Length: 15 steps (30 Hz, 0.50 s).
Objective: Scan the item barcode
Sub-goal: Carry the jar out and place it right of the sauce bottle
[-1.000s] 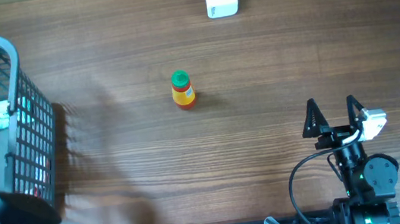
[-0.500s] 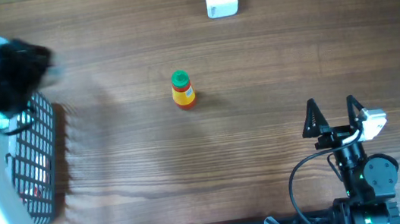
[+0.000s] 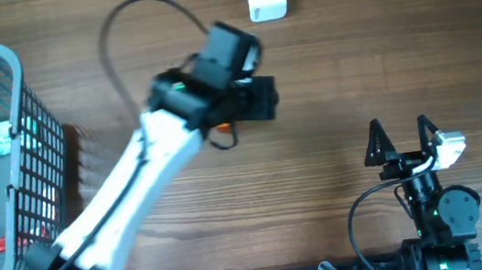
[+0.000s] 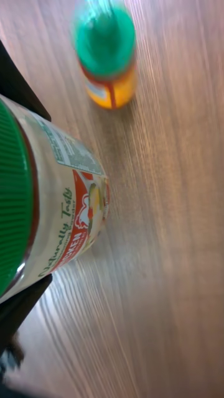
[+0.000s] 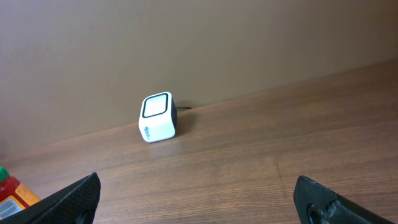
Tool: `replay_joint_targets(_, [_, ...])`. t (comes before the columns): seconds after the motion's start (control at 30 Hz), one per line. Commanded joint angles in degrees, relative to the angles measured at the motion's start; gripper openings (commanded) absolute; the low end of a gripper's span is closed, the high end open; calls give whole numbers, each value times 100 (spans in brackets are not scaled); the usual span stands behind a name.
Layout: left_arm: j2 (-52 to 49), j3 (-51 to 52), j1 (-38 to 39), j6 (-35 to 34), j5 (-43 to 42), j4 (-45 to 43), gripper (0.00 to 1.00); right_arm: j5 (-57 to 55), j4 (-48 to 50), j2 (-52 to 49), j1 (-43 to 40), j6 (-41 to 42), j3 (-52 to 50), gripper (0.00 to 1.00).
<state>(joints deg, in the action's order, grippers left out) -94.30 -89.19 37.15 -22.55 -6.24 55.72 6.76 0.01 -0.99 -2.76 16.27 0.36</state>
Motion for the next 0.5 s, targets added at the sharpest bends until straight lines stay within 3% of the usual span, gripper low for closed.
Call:
replay_joint_targets(0.0, [-925, 37, 369, 437, 533, -219, 65, -79, 28, 20, 20, 39, -7, 100])
replay_joint_targets(0.1, [-1670, 37, 481, 535, 1040, -240, 65, -79, 28, 20, 20, 39, -7, 100])
replay_joint_targets(0.4, [-2653, 35, 450, 557, 863, -595, 75, -79, 28, 20, 20, 39, -7, 100])
replay_joint_targets(0.43, [-2594, 33, 455, 540, 813, -568, 79, -76, 28, 20, 20, 42, -7, 100])
replay_joint_targets(0.47, [-2538, 24, 455, 540, 726, -553, 100, -79, 28, 20, 20, 42, -7, 100])
